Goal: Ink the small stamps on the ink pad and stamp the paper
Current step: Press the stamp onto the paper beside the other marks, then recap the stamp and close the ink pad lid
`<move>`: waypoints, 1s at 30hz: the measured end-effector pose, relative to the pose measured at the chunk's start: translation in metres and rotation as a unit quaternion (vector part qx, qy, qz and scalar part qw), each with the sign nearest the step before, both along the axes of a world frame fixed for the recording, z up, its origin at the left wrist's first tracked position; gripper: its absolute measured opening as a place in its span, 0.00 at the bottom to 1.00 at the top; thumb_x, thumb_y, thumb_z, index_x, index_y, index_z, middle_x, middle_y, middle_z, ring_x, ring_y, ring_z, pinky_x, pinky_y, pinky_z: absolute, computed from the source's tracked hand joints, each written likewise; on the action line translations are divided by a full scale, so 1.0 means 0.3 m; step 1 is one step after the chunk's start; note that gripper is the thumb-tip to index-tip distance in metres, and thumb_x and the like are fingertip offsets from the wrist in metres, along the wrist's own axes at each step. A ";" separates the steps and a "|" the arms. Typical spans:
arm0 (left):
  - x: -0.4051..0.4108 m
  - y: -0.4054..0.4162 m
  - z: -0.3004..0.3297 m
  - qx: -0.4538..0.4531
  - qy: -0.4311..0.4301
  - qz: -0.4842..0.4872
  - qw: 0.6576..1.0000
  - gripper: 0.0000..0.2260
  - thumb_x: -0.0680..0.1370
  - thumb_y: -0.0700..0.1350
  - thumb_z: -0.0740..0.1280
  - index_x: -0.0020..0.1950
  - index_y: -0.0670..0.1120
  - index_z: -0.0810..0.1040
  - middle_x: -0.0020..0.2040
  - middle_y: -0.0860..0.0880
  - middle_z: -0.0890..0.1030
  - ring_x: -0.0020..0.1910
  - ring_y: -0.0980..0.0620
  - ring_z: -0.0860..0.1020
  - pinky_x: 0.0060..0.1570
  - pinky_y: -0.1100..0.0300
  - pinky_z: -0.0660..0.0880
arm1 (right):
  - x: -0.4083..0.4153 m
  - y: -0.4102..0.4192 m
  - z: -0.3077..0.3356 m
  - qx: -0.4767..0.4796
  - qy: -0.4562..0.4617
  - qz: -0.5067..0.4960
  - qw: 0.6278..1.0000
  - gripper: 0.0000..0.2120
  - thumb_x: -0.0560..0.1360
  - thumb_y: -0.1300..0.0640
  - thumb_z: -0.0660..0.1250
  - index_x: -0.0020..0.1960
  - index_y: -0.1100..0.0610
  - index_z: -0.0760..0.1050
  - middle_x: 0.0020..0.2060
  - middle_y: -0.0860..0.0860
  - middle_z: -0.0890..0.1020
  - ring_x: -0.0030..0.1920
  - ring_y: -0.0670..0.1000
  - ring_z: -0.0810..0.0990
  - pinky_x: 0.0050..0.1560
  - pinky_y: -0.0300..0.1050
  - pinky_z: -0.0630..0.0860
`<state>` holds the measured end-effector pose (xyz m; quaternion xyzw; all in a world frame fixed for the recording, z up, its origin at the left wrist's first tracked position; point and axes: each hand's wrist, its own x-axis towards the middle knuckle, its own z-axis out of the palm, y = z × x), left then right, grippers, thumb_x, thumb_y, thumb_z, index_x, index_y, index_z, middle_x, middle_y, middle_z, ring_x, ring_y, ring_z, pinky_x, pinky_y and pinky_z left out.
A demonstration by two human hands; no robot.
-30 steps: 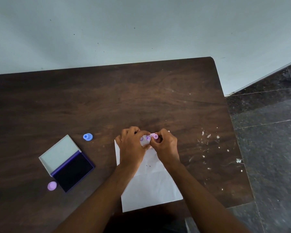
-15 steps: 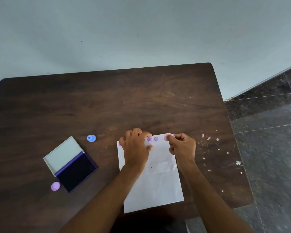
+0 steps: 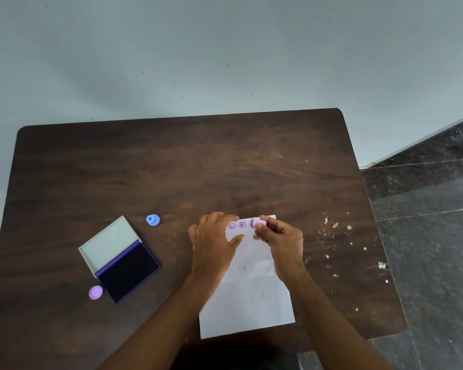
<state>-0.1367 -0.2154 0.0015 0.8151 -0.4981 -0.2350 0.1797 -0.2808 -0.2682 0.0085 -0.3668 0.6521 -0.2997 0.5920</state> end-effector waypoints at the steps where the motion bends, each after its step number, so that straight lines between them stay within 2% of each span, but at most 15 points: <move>1: 0.010 0.012 0.005 -0.001 0.010 0.008 1.000 0.15 0.72 0.58 0.71 0.57 0.58 0.77 0.55 0.57 0.78 0.55 0.53 0.74 0.55 0.51 0.65 | 0.002 0.002 0.002 -0.001 -0.003 0.007 1.000 0.09 0.70 0.59 0.75 0.50 0.58 0.85 0.40 0.52 0.88 0.38 0.54 0.86 0.44 0.43 0.83; 4: 0.049 0.066 0.024 -0.027 0.020 0.027 0.999 0.14 0.74 0.60 0.69 0.58 0.58 0.78 0.55 0.57 0.79 0.54 0.55 0.75 0.55 0.54 0.66 | 0.012 0.012 0.011 0.007 -0.030 0.026 0.999 0.07 0.72 0.60 0.73 0.50 0.58 0.85 0.41 0.54 0.87 0.38 0.55 0.85 0.47 0.46 0.83; 8: 0.106 0.152 0.048 -0.047 0.017 0.043 0.998 0.20 0.75 0.63 0.64 0.61 0.54 0.78 0.58 0.55 0.82 0.55 0.56 0.77 0.56 0.61 0.63 | 0.051 0.036 0.029 0.016 -0.072 0.067 0.995 0.07 0.73 0.58 0.73 0.50 0.57 0.85 0.42 0.56 0.87 0.39 0.55 0.83 0.49 0.49 0.82; 11: 0.146 0.216 0.057 -0.037 0.066 0.101 0.992 0.21 0.75 0.63 0.65 0.63 0.52 0.78 0.60 0.53 0.81 0.57 0.56 0.76 0.57 0.61 0.68 | 0.098 0.059 0.055 0.034 -0.123 0.095 0.987 0.10 0.67 0.51 0.74 0.46 0.55 0.86 0.41 0.56 0.87 0.38 0.54 0.81 0.48 0.48 0.81; 13: 0.168 0.242 0.058 -0.022 0.093 0.136 0.986 0.21 0.75 0.62 0.65 0.63 0.52 0.77 0.61 0.53 0.81 0.58 0.55 0.76 0.60 0.56 0.74 | 0.126 0.071 0.067 0.038 -0.142 0.120 0.982 0.13 0.66 0.49 0.74 0.47 0.54 0.86 0.41 0.56 0.86 0.39 0.54 0.81 0.47 0.47 0.81; 15: 0.196 0.273 0.068 -0.017 0.105 0.162 0.981 0.20 0.76 0.62 0.66 0.64 0.54 0.77 0.61 0.55 0.80 0.59 0.56 0.76 0.61 0.53 0.75 | 0.165 0.090 0.079 0.036 -0.146 0.142 0.978 0.11 0.67 0.50 0.73 0.47 0.54 0.86 0.42 0.57 0.86 0.40 0.55 0.82 0.47 0.45 0.81; 18: 0.228 0.313 0.082 -0.039 0.111 0.181 0.976 0.18 0.75 0.61 0.68 0.62 0.57 0.77 0.60 0.58 0.80 0.58 0.58 0.76 0.61 0.57 0.74 | 0.225 0.121 0.093 0.034 -0.136 0.157 0.978 0.06 0.71 0.55 0.71 0.45 0.51 0.86 0.42 0.56 0.87 0.40 0.54 0.83 0.46 0.44 0.82; 24: 0.307 0.402 0.096 -0.074 0.120 0.227 0.964 0.18 0.73 0.57 0.72 0.62 0.55 0.78 0.56 0.56 0.81 0.53 0.57 0.77 0.56 0.56 0.78 | 0.351 0.182 0.098 0.055 -0.140 0.178 0.973 0.09 0.76 0.62 0.67 0.46 0.54 0.85 0.41 0.55 0.87 0.40 0.54 0.84 0.44 0.42 0.82; 28: 0.382 0.480 0.081 -0.091 0.094 0.254 0.958 0.16 0.73 0.53 0.74 0.59 0.52 0.79 0.54 0.54 0.82 0.51 0.56 0.78 0.54 0.58 0.78 | 0.439 0.221 0.088 0.088 -0.140 0.203 0.965 0.09 0.77 0.63 0.66 0.53 0.61 0.83 0.41 0.56 0.87 0.38 0.54 0.83 0.44 0.42 0.82; 30: 0.417 0.522 0.072 -0.091 0.085 0.260 0.957 0.15 0.73 0.53 0.74 0.58 0.52 0.80 0.53 0.54 0.82 0.49 0.57 0.77 0.53 0.57 0.78 | 0.476 0.241 0.087 0.106 -0.153 0.209 0.960 0.09 0.77 0.63 0.65 0.51 0.58 0.84 0.42 0.56 0.87 0.39 0.53 0.84 0.42 0.41 0.82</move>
